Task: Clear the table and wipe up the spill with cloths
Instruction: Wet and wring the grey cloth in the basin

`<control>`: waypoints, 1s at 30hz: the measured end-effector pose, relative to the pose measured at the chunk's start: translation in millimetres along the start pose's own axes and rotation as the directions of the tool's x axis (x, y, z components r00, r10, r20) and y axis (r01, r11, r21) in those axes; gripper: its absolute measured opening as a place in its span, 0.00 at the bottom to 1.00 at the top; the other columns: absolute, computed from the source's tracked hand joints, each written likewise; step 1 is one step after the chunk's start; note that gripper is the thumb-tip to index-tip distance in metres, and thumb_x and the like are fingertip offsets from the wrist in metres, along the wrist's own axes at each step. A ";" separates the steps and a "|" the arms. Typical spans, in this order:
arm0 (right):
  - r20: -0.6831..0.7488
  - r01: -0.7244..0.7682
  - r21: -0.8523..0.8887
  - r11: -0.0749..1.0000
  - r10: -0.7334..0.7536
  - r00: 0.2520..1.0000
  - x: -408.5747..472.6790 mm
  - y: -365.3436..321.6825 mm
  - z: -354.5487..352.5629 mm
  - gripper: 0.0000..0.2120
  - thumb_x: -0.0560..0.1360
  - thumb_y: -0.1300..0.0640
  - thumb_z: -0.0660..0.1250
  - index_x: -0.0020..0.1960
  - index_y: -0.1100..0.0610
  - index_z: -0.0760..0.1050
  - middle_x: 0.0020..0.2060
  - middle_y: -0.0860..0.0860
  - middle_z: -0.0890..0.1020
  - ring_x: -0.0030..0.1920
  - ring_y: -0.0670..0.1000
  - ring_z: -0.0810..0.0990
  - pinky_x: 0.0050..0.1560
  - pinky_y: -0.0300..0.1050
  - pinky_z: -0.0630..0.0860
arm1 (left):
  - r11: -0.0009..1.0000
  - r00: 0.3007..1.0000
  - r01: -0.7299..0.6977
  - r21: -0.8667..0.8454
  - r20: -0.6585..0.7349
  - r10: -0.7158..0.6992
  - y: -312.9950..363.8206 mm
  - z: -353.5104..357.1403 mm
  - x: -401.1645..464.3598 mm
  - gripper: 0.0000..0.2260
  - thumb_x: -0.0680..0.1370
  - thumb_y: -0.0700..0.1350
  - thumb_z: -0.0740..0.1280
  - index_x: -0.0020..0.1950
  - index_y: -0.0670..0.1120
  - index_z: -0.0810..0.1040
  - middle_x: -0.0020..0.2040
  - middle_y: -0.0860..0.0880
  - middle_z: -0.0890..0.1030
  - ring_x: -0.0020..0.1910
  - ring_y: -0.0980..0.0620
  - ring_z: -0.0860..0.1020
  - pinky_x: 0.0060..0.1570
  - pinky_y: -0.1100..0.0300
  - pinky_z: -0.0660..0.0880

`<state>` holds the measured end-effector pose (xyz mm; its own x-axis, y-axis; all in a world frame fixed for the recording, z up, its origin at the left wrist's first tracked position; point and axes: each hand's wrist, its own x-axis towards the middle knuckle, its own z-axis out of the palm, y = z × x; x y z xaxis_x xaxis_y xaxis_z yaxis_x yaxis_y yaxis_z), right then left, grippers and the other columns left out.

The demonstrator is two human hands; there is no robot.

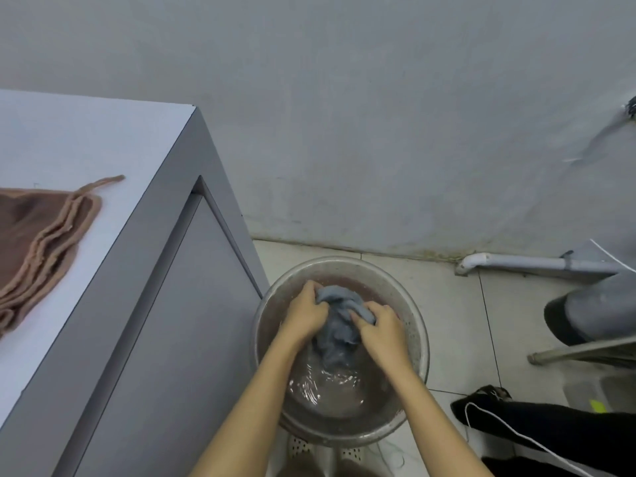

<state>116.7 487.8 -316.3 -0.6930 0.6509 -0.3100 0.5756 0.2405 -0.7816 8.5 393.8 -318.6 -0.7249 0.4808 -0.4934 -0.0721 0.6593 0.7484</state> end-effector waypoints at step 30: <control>-0.152 0.103 -0.152 0.983 -0.126 0.980 -28.0 -21.3 -10.3 0.06 0.66 0.48 0.76 0.39 0.49 0.83 0.45 0.42 0.77 0.53 0.48 0.76 0.61 0.55 0.68 | 0.835 0.963 -0.033 0.549 -0.207 0.174 30.6 -28.2 -32.0 0.16 0.82 0.49 0.54 0.46 0.43 0.78 0.43 0.45 0.80 0.39 0.48 0.77 0.36 0.58 0.71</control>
<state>128.2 471.9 -285.4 -0.6862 0.7169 -0.1230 0.5601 0.4129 -0.7182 10.2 382.3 -267.4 -0.8520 0.4583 -0.2529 0.3399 0.8518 0.3985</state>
